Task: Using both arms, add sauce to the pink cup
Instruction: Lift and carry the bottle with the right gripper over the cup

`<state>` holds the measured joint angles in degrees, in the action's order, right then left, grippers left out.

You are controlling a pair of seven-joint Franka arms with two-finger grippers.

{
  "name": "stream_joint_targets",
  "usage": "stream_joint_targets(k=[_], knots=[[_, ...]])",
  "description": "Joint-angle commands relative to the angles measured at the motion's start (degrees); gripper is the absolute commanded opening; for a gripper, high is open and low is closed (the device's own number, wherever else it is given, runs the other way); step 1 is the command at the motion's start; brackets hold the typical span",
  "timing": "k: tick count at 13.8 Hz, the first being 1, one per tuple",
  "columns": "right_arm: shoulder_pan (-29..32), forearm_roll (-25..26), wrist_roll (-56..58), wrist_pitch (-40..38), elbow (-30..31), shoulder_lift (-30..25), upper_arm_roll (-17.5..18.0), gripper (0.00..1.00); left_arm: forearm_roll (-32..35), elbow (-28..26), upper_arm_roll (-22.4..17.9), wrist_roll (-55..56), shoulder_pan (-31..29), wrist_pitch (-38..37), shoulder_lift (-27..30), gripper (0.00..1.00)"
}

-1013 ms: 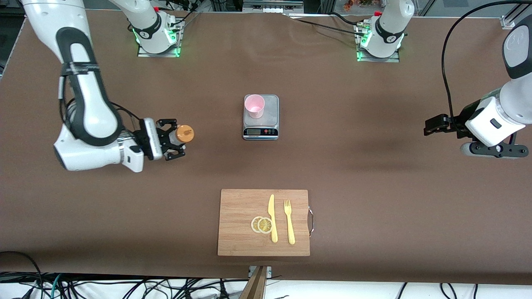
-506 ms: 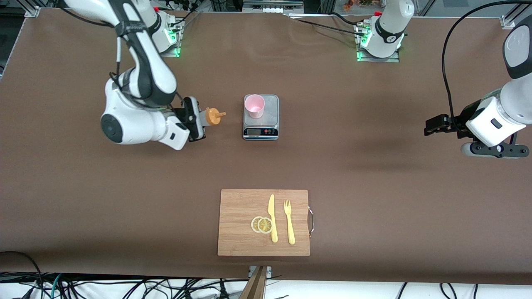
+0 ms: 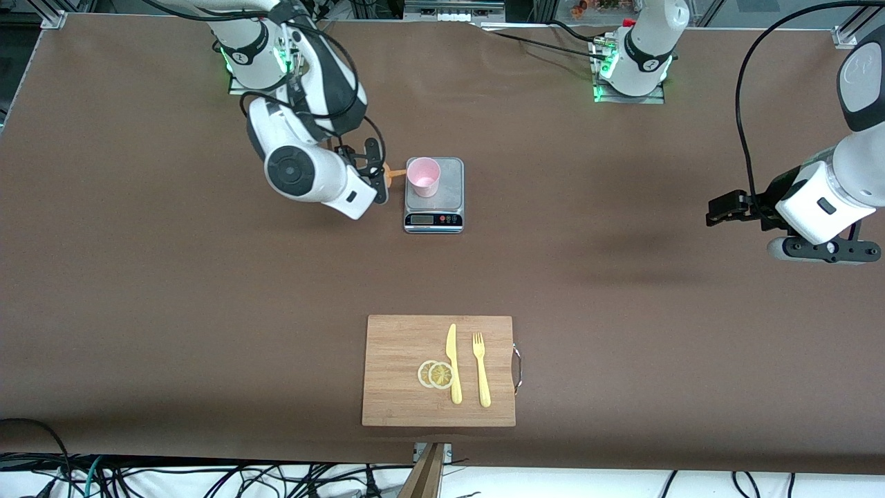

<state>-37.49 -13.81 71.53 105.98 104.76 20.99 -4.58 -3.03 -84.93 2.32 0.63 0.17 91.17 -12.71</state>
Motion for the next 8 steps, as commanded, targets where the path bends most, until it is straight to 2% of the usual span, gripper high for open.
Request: stream_joint_targets(k=[1,5,8], knots=[[-5.74,7.97,-9.09,1.51,1.50,-1.04,-0.26,0.01,-1.36,1.79,-0.12,-1.07,-0.26,-1.09,-0.73,1.00],[-7.59,10.11,-11.50,2.04,1.41,0.89,-0.34,0.02,-1.36,1.79,-0.21,-1.16,-0.26,-1.17,-0.73,1.00],[-8.65,13.53,-15.36,2.04,1.33,1.42,-0.34,0.02,-1.36,1.79,-0.12,-1.16,-0.26,-1.08,-0.73,1.00]])
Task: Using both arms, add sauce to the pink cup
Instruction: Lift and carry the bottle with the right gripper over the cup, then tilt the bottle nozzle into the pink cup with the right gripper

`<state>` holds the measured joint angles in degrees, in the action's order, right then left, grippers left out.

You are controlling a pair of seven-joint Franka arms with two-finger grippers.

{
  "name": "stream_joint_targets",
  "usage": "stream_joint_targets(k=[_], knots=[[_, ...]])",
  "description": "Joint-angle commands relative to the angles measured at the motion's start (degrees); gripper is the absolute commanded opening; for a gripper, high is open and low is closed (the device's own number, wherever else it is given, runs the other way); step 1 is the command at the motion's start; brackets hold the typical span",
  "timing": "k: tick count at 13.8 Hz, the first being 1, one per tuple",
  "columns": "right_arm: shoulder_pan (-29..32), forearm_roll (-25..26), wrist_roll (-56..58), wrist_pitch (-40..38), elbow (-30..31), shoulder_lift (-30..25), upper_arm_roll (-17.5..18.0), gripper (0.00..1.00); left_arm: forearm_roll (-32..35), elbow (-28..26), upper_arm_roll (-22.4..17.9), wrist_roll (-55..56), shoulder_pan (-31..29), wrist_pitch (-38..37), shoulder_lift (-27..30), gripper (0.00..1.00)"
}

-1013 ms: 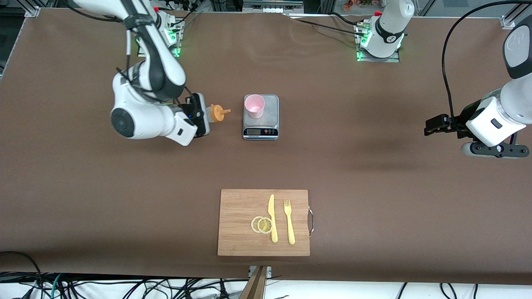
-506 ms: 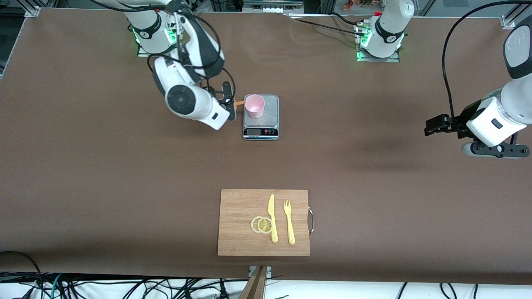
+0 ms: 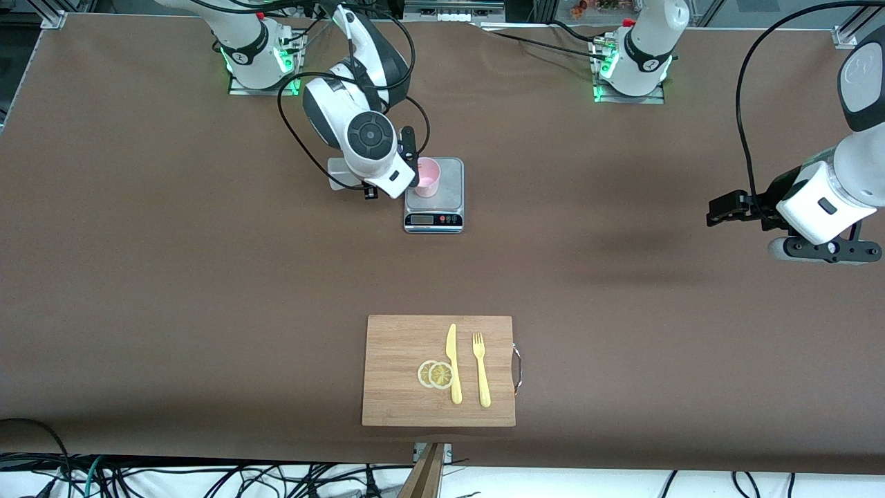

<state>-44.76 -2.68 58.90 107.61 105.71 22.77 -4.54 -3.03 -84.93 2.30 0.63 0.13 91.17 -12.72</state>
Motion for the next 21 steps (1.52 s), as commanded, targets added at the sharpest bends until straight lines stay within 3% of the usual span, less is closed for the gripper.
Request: stream_joint_targets(k=[1,8,13,17,21], knots=[[-1.47,3.90,-3.17,0.41,0.38,-0.10,-0.38,0.02,-1.36,1.78,-0.19,-1.16,-0.31,-1.17,-0.73,1.00],[-4.63,10.06,-9.05,-1.43,-0.32,0.25,-0.47,0.02,-1.36,1.78,-0.19,-1.16,-0.31,-1.08,-0.73,1.00],[-5.25,15.42,-11.78,-6.52,-4.71,0.25,-0.38,0.02,-1.36,1.78,-0.19,-1.16,-0.31,-1.08,-0.73,1.00],[-11.30,21.66,-23.35,-10.75,-6.04,0.34,-0.38,0.02,-1.36,1.78,-0.19,-1.16,-0.31,-1.08,-0.73,1.00],[-12.98,24.83,-25.15,-12.07,-5.95,1.83,-0.38,0.02,-1.36,1.78,-0.19,-1.16,-0.31,-1.17,-0.73,1.00]])
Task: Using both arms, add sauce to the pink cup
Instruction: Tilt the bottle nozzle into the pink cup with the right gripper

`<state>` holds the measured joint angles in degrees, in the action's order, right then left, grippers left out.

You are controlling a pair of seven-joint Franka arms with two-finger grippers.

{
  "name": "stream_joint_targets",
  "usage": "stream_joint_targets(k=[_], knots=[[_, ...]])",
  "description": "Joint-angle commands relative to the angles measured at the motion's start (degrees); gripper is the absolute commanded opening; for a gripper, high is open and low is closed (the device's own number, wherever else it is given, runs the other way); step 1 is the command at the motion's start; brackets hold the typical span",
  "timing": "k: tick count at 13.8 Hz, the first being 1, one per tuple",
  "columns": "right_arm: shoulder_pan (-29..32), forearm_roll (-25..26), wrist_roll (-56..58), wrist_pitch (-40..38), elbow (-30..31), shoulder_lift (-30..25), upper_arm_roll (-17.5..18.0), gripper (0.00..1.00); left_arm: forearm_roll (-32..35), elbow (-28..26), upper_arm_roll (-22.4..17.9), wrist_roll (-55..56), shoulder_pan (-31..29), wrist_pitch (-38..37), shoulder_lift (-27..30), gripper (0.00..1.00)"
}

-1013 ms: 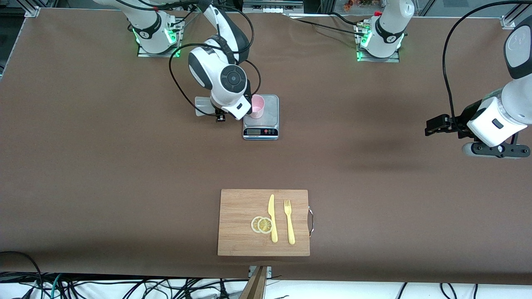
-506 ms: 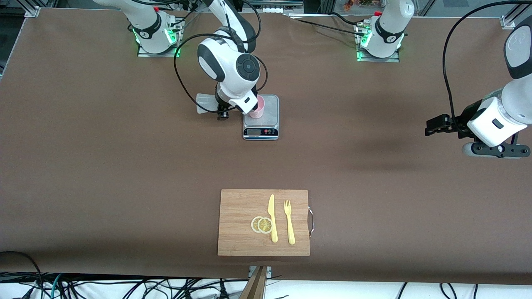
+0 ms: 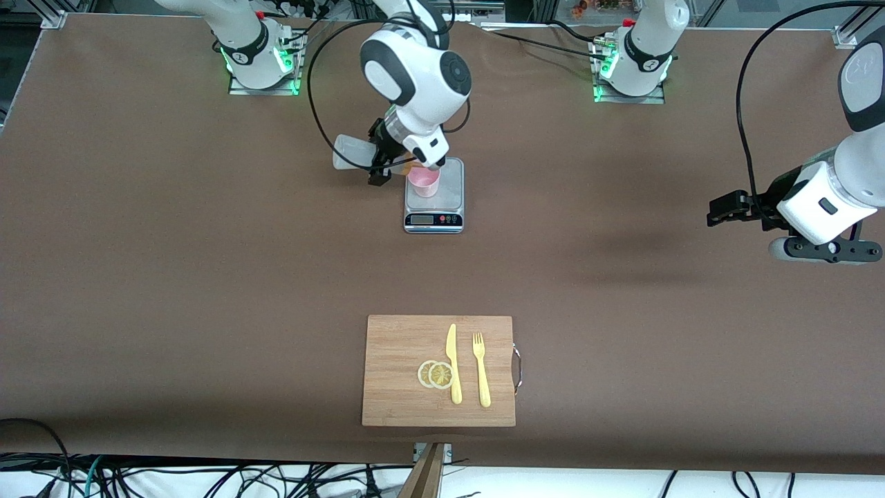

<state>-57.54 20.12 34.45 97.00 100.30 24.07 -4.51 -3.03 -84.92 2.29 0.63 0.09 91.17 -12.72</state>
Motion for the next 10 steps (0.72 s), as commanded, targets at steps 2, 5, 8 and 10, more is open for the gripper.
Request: stream_joint_targets(k=[2,5,8,10], knots=[[-0.55,3.43,-0.70,-1.55,-0.63,1.15,-0.41,0.02,-1.36,1.78,-0.18,-1.16,-0.26,-1.09,-0.73,1.00],[-0.56,3.61,-0.79,-1.55,-0.63,1.33,-0.50,0.02,-1.36,1.78,-0.18,-1.16,-0.26,-1.08,-0.73,1.00],[-0.56,3.52,-0.79,-1.55,-0.80,1.25,-0.41,0.02,-1.36,1.78,-0.18,-1.16,-0.26,-1.09,-0.73,1.00],[-0.38,3.43,-0.70,-2.25,-0.89,1.25,-0.58,0.02,-1.36,1.78,-0.18,-1.16,-0.26,-1.17,-0.73,1.00]])
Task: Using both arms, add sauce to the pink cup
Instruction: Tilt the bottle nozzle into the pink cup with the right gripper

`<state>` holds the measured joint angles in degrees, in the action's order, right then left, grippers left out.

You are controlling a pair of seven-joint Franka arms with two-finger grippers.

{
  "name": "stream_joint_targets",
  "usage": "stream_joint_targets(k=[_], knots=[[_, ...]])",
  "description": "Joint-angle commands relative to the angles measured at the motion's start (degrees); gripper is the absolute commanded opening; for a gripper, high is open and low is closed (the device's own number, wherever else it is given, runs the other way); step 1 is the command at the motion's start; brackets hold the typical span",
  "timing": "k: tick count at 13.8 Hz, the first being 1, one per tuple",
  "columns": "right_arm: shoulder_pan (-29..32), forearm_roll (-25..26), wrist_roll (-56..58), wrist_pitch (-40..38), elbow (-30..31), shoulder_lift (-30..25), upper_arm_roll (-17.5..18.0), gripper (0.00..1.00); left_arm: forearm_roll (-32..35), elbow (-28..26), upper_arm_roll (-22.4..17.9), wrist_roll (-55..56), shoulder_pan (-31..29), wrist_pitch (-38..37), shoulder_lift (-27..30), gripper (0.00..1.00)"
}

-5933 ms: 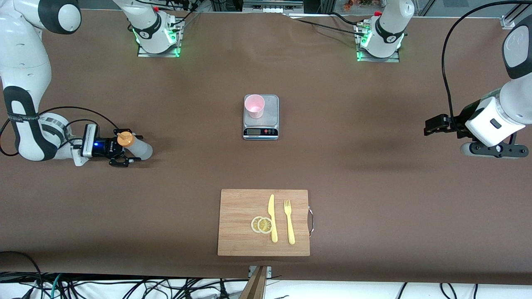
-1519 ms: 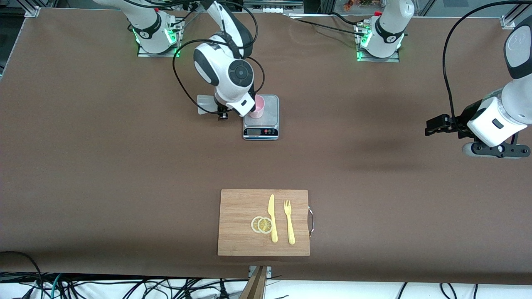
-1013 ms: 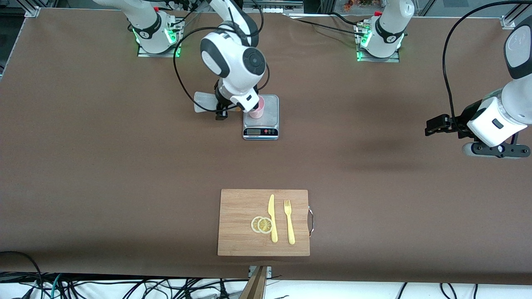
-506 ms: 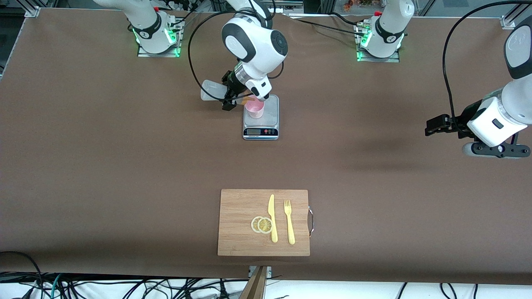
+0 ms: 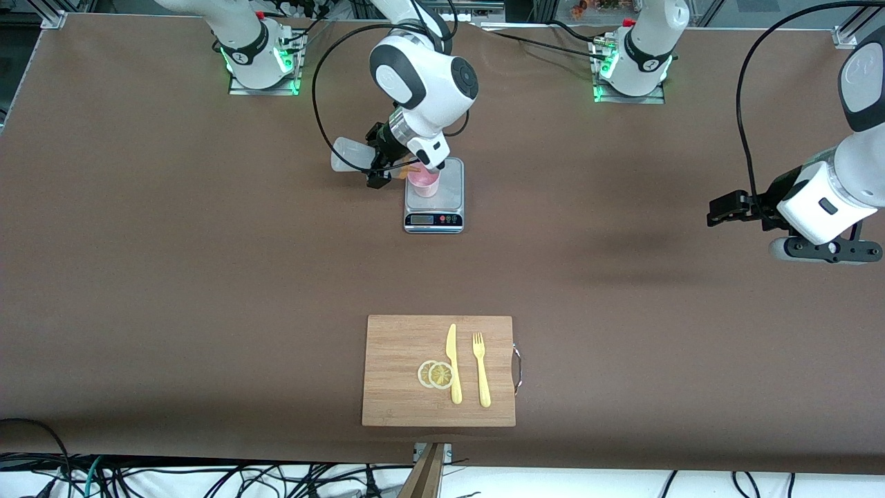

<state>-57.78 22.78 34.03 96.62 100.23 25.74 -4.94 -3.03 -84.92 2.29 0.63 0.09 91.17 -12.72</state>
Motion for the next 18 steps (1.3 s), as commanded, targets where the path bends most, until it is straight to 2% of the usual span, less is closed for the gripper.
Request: stream_joint_targets(k=[1,3,9,12,18], knots=[[0.30,0.08,-0.11,-1.70,-0.92,-0.43,-0.24,0.03,-1.36,1.78,-0.18,-1.16,-0.26,-1.17,-0.73,1.00],[0.91,-0.54,0.24,-1.00,-0.92,-0.43,-0.33,0.03,-1.36,1.78,-0.18,-1.16,-0.26,-1.08,-0.73,1.00],[3.11,-12.12,0.60,8.13,0.66,-0.95,-0.51,0.04,-1.45,1.78,-0.18,-1.16,-0.26,-1.09,-0.73,1.00],[3.64,-12.67,0.69,10.60,1.28,-1.39,-0.51,0.04,-1.36,1.78,-0.18,-1.16,-0.26,-1.17,-0.73,1.00],[4.34,-12.58,4.19,12.45,7.78,-5.26,-1.29,0.04,-1.45,1.78,-0.18,-1.16,-0.17,-1.17,-0.73,1.00]])
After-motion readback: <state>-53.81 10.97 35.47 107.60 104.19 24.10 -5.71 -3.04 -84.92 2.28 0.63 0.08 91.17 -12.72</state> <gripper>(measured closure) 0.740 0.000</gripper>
